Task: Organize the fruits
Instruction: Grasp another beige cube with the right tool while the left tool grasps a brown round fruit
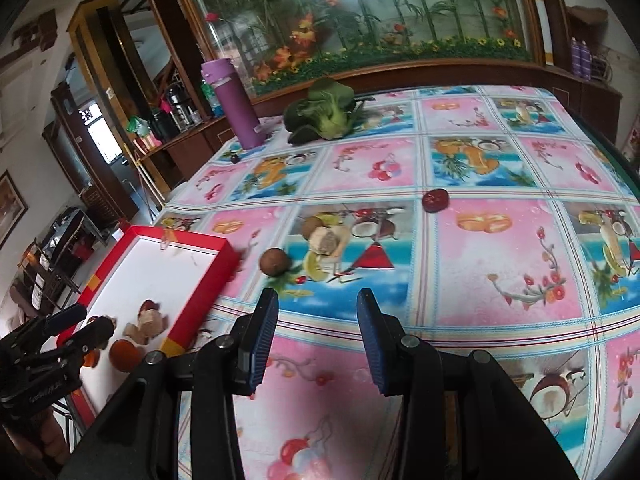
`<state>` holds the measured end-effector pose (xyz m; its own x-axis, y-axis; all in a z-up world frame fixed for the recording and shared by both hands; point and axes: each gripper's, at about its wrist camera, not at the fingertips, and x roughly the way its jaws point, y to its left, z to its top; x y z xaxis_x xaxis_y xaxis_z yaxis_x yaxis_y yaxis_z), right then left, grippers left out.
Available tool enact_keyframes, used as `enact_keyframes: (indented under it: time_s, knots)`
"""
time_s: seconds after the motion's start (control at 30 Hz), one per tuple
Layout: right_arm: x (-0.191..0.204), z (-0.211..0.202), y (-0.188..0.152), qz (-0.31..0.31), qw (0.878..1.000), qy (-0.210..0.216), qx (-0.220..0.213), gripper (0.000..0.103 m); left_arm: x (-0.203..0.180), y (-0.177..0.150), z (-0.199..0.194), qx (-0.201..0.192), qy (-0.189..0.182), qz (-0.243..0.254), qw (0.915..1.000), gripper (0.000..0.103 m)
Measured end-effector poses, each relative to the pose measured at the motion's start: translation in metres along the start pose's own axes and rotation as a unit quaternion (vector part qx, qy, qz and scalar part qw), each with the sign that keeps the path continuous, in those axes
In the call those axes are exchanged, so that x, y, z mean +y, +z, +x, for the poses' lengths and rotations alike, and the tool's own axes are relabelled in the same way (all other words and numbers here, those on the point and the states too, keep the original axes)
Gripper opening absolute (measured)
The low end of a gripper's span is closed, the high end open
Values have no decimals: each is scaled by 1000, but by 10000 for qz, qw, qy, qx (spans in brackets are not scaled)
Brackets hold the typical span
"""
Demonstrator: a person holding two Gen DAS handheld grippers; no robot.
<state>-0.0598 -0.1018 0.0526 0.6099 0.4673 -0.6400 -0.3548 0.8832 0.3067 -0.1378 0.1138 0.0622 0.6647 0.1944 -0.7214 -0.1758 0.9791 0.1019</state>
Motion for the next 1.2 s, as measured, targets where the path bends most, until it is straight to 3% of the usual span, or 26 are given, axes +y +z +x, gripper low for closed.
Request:
enact_keyframes:
  time_s: [0.37,0.57,0.8,1.03,1.2]
  knots:
    - [7,52,32,-277,9990,-15,344,40,-59,30,19,148,-408,816,9957,70]
    - [10,79,36,-322,9975,-150,606,38,-63,46,34,263,-584,789,9948,70]
    - [5,85,36,-428,9962,-256,712,17,-74,52,47,402,-729,810,9932,70]
    - [-17,76,44,-135,9962,-162,842,14,-93,65,65,496,-848,996,9902,70]
    - [-39,63,53,224,9965,-95,795,14,-112,73,83,587,-879,1302,9858,63]
